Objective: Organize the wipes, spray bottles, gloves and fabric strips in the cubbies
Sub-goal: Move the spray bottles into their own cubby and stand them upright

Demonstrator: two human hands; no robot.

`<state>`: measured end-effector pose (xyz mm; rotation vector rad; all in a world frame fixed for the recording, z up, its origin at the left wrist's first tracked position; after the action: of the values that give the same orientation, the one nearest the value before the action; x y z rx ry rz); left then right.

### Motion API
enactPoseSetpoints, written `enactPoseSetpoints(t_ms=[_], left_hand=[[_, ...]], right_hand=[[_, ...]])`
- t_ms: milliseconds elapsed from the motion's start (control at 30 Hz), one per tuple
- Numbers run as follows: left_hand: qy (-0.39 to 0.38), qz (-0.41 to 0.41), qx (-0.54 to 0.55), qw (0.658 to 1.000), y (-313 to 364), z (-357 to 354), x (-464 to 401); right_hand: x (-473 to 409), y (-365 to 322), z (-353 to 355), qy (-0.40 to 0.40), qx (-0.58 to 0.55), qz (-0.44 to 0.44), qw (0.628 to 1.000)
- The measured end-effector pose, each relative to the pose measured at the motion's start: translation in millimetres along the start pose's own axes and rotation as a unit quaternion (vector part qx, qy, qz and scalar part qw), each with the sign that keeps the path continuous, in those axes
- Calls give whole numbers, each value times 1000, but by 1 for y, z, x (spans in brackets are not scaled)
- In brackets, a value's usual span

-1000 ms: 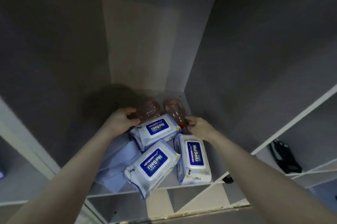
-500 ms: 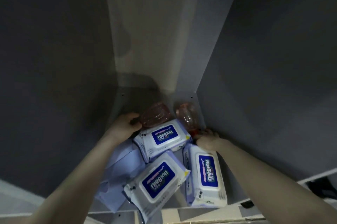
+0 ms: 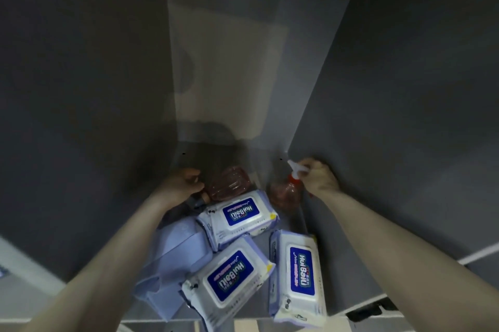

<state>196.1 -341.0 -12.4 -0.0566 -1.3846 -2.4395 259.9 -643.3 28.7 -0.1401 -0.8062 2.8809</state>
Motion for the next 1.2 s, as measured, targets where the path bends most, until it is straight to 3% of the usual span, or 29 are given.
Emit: enactPoseSetpoints(t_ms=[167,233,333,400,533,667,733,867,1033,1200], left_hand=[[-7,13,-13,1000,-2,1,-10],[-2,14,-13,1000,-4,-4,-15],[35,5,-70,997,-10,-14,-22],[46,17,-85,995,-18,-21,-25],[9,98,-40,994,-40,-36,-33],[19,110,-81,991,-52,-39,-38],[18,90,-118,989,-44,-36,-38],[56,39,-88,994,-6,-23,-40],[78,-79,-70,991,55,-16,-39],[93,-214,-123,965,79,-34,-34]], right_hand=[[2,-3,12,22,24,-20,999],[8,-18,15,13,47,20,999],[25,-47,21,14,-19,111,993],[38,-61,23,-23,-72,144,987],[51,-64,13,-127,-67,158,977],[54,-55,11,-157,-70,139,975],[54,-52,10,-177,-75,122,974],[53,-52,11,-186,-65,116,974],[53,-52,17,-171,-54,124,976],[59,-48,21,-152,-74,110,979]])
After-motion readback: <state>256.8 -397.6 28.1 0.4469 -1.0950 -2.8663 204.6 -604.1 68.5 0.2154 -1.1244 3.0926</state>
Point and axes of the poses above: each hand's wrist, its own x-axis away from the middle knuckle, its own z-axis out of the back of the hand, y = z × x, the point moved 1 cm from there along -x, towards the middle knuckle, and after that the axes turned 7 degrees about y, right-handed, at the moved point
